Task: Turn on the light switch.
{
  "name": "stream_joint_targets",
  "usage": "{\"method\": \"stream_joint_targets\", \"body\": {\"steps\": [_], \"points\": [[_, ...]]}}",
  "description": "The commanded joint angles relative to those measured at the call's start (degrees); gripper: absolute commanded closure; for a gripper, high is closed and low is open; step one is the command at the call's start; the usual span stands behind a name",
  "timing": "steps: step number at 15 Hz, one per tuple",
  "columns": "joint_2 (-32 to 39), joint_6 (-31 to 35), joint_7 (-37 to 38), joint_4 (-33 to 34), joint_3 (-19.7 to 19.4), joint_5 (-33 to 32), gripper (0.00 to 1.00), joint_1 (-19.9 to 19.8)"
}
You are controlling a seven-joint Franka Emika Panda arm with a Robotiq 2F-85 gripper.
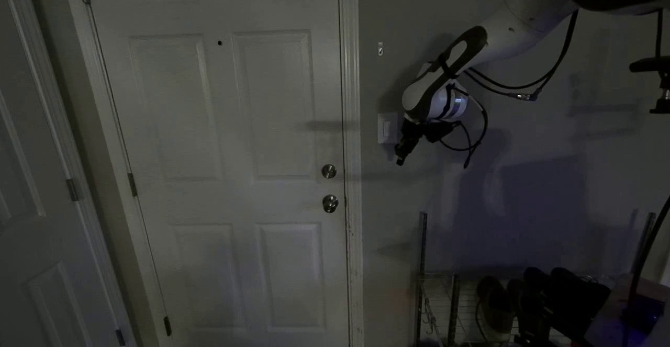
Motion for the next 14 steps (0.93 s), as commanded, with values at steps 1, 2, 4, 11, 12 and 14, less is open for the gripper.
{"method": "stream_joint_targets", "body": {"steps": [1,2,4,11,12,14], "points": [[2.34,10.55,-2.30,0.56,3.92,0.31,0.97,-4.14],[2.81,12.91,-2.09,0.66,4.93,0.15,0.97,-5.07],[3.60,17.72,-3.88,0.82,5.51,2.37,0.98,-5.50],[4.80,26.90,-5.65,1.95,14.70,2.68,0.97,-13.19],[4.97,28.10,-5.59,2.15,16.02,2.34,0.98,-14.32],[5.31,30.64,-5.32,2.68,18.53,1.69,0.97,-16.57]]}}
